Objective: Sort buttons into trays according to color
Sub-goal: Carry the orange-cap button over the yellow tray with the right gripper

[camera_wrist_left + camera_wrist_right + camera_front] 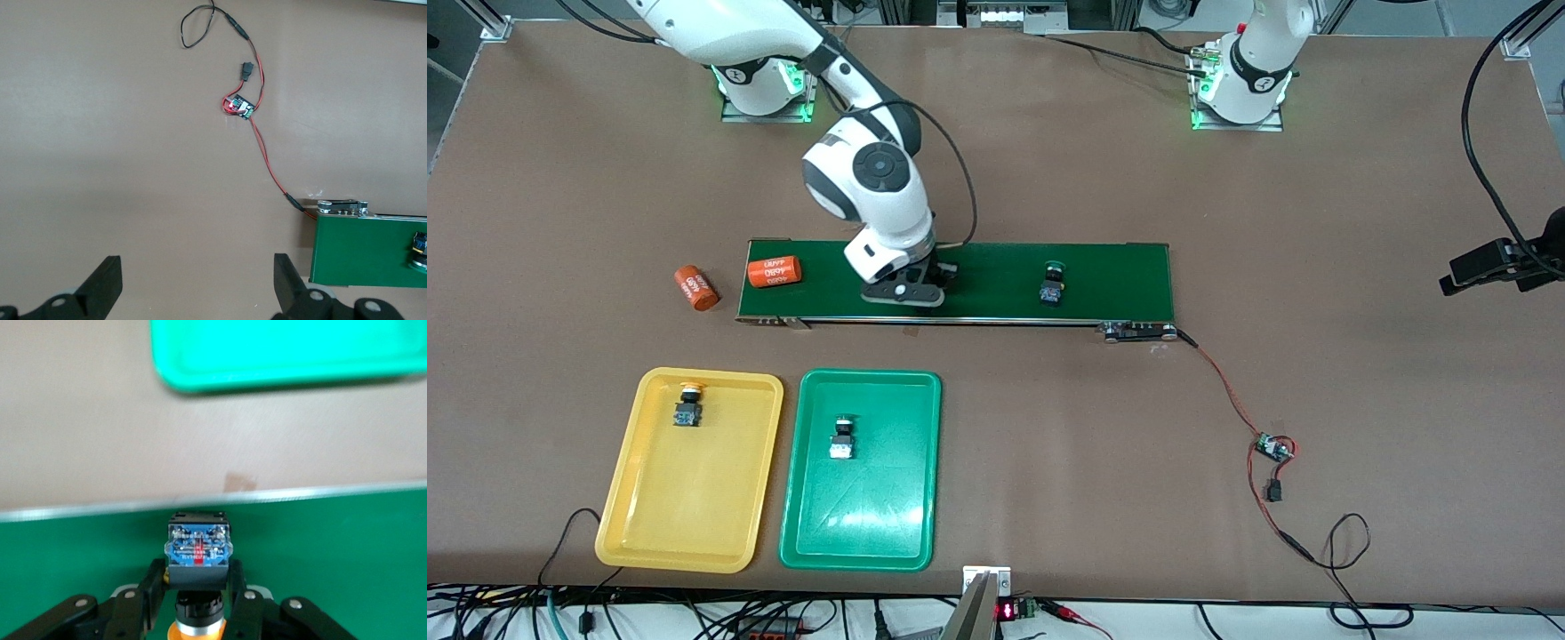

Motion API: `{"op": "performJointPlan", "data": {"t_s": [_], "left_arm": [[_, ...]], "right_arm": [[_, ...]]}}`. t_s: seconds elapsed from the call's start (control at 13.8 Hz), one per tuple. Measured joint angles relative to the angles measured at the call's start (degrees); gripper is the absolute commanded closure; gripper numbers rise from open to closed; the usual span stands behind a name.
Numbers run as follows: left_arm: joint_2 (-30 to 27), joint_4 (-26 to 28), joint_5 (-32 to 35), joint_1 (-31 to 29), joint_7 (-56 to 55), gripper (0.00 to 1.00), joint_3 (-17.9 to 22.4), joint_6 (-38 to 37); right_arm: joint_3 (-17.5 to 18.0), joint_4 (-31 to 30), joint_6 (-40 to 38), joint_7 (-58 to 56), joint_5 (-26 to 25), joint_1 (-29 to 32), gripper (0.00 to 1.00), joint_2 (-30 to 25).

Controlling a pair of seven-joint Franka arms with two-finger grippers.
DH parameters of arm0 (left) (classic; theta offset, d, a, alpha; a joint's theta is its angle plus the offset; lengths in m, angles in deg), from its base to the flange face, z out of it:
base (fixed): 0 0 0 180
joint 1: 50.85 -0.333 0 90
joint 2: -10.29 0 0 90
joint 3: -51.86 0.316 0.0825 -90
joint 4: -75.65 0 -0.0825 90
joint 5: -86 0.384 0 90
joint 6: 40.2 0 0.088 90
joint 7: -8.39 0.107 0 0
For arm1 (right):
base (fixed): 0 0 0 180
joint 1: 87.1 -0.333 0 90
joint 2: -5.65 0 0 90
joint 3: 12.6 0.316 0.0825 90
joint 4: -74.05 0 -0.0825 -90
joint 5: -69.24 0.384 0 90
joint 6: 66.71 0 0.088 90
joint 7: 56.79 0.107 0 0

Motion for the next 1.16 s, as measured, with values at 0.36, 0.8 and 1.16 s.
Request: {"op": "performJointPlan", "data": {"t_s": [0.36,0.8,1.16], "left_arm": [[-0.26,0.1,0.01,7.31,-0.08,0.0,6.28,-0.25],[-1.72,1.35,0.01,7.55,-0.08,0.0,6.3,0.06],[-4.01,5.57,0.01,7.54,-0.09,0.0,6.35,3.56]], "right_arm": [[-1.0,10.29,-14.24,-12.14,2.96,2.94,0.91,-0.64],[-7.67,17.3,-19.82,-30.26,8.22,8.86,0.91,-0.18],[-11.92,20.81,-21.55,-39.14,10.76,10.6,0.91,1.3]]}}
